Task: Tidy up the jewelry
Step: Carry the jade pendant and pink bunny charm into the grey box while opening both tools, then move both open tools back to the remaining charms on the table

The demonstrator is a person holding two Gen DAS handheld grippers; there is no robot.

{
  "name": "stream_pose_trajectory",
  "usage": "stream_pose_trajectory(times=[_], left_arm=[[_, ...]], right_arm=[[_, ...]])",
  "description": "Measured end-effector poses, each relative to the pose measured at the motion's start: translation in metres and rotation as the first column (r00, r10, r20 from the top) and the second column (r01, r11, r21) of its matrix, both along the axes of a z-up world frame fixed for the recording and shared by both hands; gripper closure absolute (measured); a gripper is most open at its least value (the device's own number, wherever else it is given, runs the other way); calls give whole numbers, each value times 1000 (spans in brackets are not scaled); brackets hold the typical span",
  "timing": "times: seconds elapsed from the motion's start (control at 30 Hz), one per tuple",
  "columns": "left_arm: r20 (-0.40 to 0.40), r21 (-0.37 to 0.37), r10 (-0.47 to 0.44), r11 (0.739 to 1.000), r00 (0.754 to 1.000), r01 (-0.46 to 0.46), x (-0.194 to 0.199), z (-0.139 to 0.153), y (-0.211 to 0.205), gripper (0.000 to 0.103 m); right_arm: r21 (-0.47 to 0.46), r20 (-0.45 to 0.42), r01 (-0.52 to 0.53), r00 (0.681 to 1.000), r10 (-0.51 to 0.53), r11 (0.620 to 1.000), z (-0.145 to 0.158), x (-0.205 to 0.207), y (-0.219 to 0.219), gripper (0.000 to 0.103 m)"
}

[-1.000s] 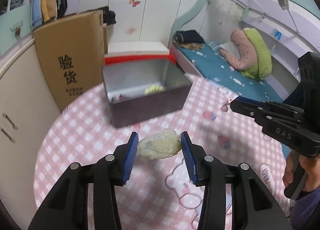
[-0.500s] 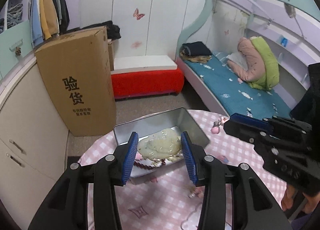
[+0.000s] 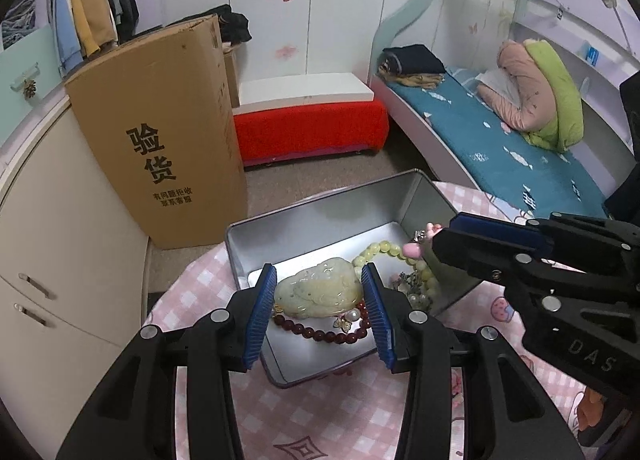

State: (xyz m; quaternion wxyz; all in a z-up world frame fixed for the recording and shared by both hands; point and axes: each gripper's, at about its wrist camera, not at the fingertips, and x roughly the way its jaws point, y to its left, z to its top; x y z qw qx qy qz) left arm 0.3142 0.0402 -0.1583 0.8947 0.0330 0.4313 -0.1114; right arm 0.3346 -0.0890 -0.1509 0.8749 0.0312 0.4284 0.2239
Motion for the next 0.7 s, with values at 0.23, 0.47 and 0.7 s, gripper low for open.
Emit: stream_pose_trajectory(times=[0.23, 0.47, 0.7], left_arm=[[1, 5, 2, 1000, 1000, -2, 1, -2, -1, 61], [21, -7, 10, 1000, 1000, -10, -4, 4, 0, 61], [39, -21, 7, 1000, 999, -6, -17, 14, 2, 56]], right_arm=[[-4, -25, -3, 1000, 3, 1000, -8, 6, 1, 87], [13, -43, -3, 999, 3, 1000, -14, 6, 0, 87], [41, -48, 9, 999, -7, 999, -11, -2, -5, 85]])
